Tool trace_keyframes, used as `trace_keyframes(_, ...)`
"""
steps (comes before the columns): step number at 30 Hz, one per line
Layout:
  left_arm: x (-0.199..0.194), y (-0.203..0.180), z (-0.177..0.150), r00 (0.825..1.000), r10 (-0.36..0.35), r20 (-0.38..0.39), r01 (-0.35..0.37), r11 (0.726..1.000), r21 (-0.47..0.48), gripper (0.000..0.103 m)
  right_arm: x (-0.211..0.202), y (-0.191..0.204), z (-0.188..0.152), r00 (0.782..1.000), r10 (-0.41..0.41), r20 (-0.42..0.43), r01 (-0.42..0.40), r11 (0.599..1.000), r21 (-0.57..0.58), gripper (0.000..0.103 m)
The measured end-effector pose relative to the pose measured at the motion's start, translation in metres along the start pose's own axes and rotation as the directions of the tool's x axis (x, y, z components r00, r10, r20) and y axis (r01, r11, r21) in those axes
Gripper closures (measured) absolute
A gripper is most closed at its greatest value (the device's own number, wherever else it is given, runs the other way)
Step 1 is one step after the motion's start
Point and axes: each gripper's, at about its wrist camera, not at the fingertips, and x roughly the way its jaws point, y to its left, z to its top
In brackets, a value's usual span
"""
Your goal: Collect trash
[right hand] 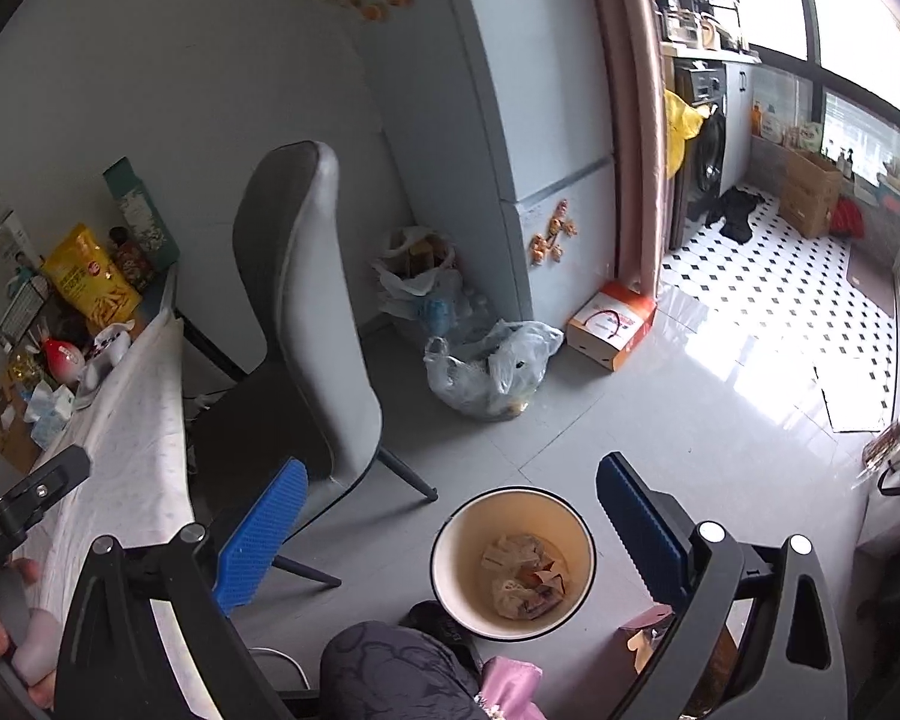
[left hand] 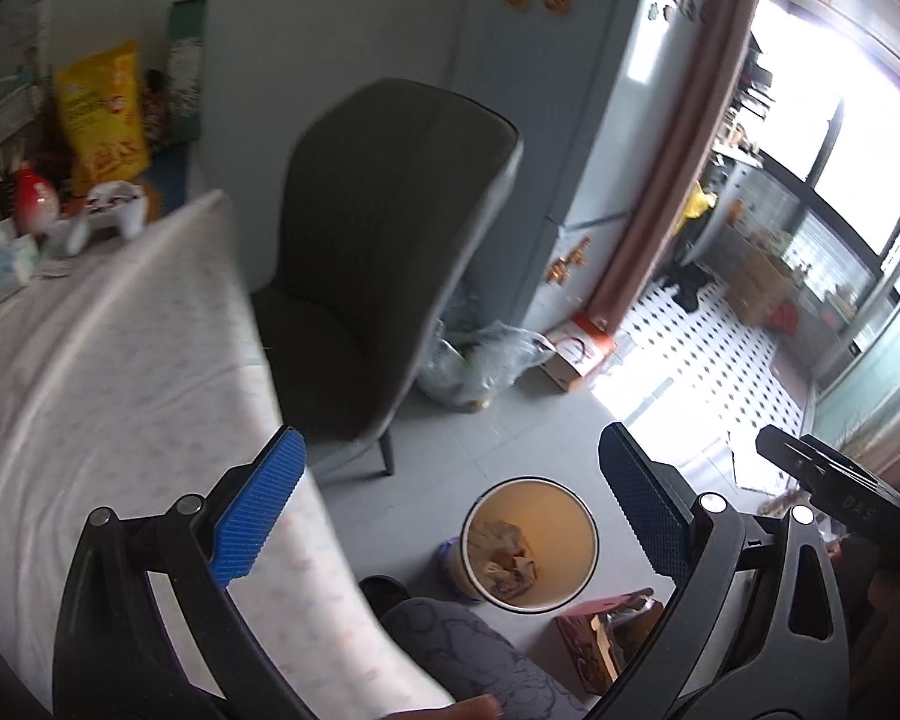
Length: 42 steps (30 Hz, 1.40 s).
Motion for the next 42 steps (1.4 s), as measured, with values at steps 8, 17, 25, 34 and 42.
trace_keyframes(8, -0.045, 0.048, -0.016, 0.997, 0.061, 0.044, -0.057, 0.995, -0.081, 0.006, -0.018, 0.054, -0.004, 1.000, 0.029, 0.003, -0.028, 0.995, -0.095, 0.008)
trace_keyframes(17, -0.091, 0.082, -0.035, 0.985, 0.147, 0.085, -0.134, 0.980, -0.145, 0.006, -0.046, 0.111, -0.016, 0.998, 0.054, 0.027, -0.048, 0.979, -0.199, 0.007)
trace_keyframes(25, -0.121, 0.099, -0.054, 0.979, 0.176, 0.103, -0.157, 0.972, -0.173, 0.006, -0.070, 0.151, -0.029, 0.995, 0.094, 0.046, -0.078, 0.962, -0.262, 0.007)
trace_keyframes(34, -0.153, 0.114, -0.069, 0.967, 0.216, 0.135, -0.184, 0.960, -0.213, 0.006, -0.081, 0.177, -0.044, 0.983, 0.180, 0.021, -0.166, 0.939, -0.301, 0.007)
trace_keyframes(42, -0.172, 0.119, -0.086, 0.953, 0.261, 0.153, -0.221, 0.946, -0.236, 0.006, -0.095, 0.193, -0.065, 0.972, 0.234, 0.011, -0.218, 0.922, -0.321, 0.008)
